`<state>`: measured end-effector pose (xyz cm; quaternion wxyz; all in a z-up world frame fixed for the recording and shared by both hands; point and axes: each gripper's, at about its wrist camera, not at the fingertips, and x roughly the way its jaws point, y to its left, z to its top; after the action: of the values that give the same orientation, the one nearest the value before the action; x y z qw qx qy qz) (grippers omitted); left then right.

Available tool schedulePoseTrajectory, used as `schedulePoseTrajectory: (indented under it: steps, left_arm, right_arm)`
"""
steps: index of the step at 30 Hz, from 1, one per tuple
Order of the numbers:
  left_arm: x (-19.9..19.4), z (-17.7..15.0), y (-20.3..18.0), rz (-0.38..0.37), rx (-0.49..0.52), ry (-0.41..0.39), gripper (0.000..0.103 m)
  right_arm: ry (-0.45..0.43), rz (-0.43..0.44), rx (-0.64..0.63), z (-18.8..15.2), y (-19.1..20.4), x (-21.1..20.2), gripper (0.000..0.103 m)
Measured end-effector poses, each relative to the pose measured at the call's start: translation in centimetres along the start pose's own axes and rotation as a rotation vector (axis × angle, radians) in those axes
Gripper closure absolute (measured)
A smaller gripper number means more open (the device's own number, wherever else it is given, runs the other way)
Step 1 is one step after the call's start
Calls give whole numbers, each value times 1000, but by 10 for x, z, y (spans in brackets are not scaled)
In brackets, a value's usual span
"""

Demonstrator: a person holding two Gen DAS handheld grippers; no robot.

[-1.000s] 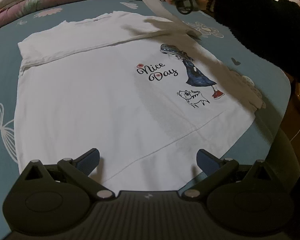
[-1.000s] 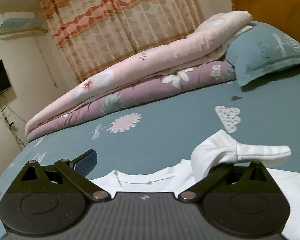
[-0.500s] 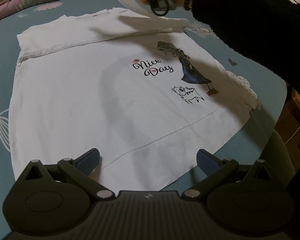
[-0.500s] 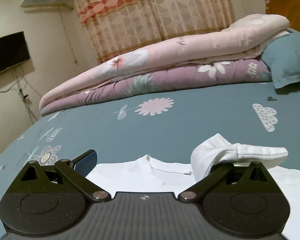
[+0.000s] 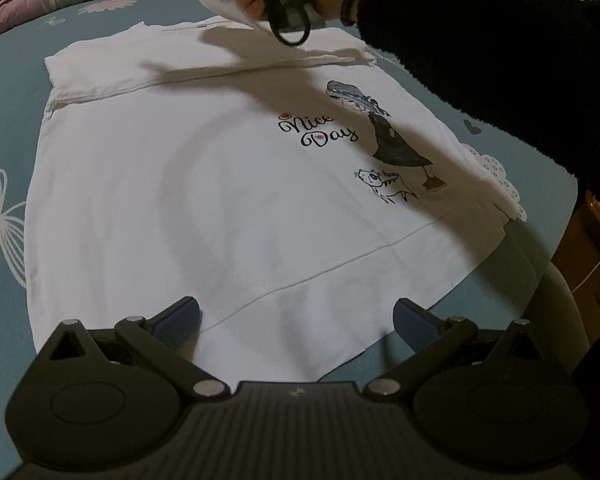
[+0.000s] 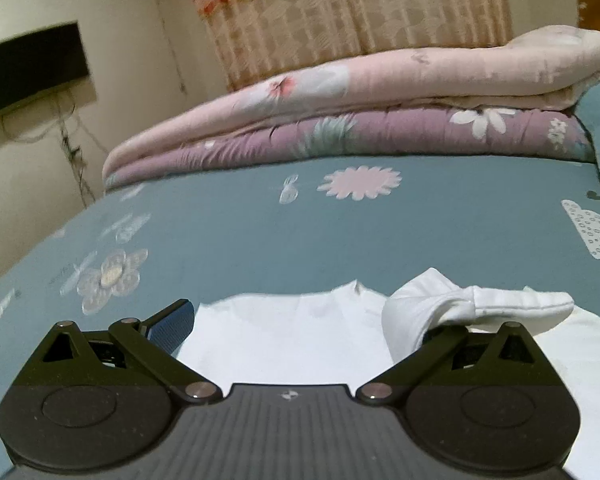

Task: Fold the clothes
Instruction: 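Lift the sleeve and fold it across the shirt body toward the collar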

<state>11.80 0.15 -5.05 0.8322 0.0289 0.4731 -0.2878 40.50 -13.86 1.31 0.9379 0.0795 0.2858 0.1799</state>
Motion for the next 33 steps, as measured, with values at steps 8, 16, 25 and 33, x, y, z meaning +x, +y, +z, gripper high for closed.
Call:
schedulePoseTrajectory:
  steps: [8,16,25,33]
  left_arm:
    - [0,-1,1,-8,-8,-12,1]
    - [-1,-4,5,-18,-10,-18,1]
    - [-2,-7,6,-19,-15,-28,1]
    - [-2,-9,8,-29,-21,-44,1]
  right_arm:
    - [76,0,-47,-13,12,20,0]
    - [168,-8,-106,-31,25,43,0]
    - [233,64,73,-53,1,40,0]
    - [161,114,351,-62,-54,9,0]
